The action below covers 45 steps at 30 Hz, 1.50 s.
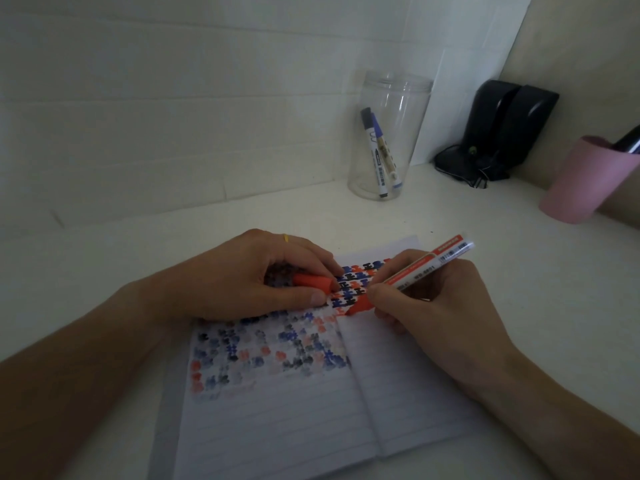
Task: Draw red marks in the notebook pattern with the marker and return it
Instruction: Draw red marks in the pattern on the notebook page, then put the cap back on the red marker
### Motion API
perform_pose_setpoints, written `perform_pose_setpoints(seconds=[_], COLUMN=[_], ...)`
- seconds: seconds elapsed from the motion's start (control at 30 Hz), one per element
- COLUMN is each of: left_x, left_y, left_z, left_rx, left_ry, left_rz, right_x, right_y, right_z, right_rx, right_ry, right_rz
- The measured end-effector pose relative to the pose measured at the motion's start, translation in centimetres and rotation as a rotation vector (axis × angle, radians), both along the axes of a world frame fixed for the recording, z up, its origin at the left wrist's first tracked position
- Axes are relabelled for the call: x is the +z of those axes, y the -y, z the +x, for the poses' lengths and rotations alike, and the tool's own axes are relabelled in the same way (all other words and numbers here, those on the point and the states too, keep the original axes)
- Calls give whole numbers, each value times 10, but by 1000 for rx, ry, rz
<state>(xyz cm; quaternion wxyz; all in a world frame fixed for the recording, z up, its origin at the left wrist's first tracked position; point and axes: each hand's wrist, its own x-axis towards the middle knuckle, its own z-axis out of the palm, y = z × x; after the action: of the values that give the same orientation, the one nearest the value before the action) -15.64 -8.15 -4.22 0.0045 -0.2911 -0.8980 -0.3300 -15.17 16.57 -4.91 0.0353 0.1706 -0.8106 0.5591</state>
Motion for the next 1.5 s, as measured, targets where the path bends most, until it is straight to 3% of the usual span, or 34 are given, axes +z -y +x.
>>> perform_pose_setpoints(seconds=[0.23, 0.5, 0.63, 0.87, 1.13, 1.5], left_x=[0, 1, 1, 3, 3, 8], left_y=[0, -1, -3, -12, -12, -17], left_z=[0, 2, 4, 14, 14, 18], left_rx=[6, 16, 40, 300, 318, 378], left_ry=[-1, -25, -53, -335, -397, -463], left_rz=[-18, -24, -34, -102, -116, 16], right_x=[-1, 13, 9, 12, 13, 12], right_y=[1, -4, -2, -4, -4, -6], right_z=[-1, -7, -8, -11, -12, -12], right_rx=[-3, 61, 27, 19, 44, 50], right_ry=[26, 160, 298, 394, 378, 351], right_rz=[-27, -477, -569, -676, -739, -726])
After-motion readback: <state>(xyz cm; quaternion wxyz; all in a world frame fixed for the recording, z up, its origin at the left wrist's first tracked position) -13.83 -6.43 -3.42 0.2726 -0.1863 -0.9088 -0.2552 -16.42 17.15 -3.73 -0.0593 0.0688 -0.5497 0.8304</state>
